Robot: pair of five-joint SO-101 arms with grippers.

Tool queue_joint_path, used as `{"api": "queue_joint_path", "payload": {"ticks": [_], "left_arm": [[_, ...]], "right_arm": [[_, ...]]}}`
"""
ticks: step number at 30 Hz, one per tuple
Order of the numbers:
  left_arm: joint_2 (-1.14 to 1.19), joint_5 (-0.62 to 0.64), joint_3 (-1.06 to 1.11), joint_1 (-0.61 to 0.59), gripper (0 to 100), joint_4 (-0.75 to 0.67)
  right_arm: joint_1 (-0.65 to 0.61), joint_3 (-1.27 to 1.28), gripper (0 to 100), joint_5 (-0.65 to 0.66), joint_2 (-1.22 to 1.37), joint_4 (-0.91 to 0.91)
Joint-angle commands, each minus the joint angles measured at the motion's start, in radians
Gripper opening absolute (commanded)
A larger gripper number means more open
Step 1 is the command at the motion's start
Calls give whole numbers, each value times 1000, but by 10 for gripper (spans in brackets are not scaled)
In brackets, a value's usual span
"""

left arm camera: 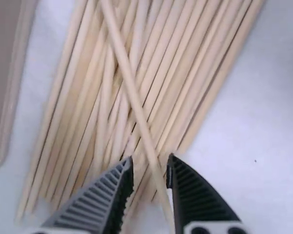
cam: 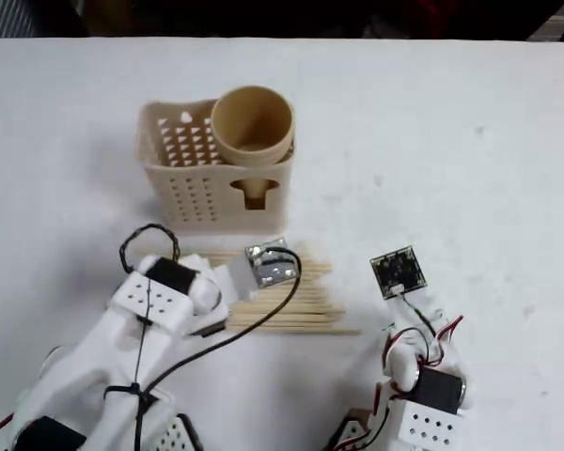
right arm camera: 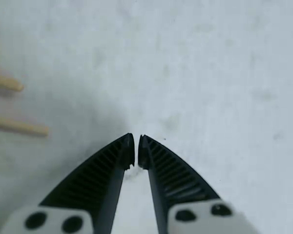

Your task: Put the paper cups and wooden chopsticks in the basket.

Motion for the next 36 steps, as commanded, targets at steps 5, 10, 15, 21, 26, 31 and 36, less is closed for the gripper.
{"api": "queue_joint_path", "payload": {"ticks": [5,10,15,21,26,31,36], "left_arm": [[5,78,-71,41,133,-18],[5,101,-133,145,123,31],[7,152,-141,223,123,5],[220,152,-224,236,123,-43],[398,160,-400,231,121,-43],[516,221,-532,231,120,-61],[651,279,-640,208,120,-64]], "right_arm": [[4,9,33,8,-10,5],[4,9,33,8,-10,5],[4,9,33,8,-10,5],[4,9,33,8,-10,5],[4,9,33,8,-10,5],[4,9,33,8,-10,5],[4,9,33,8,-10,5]]}}
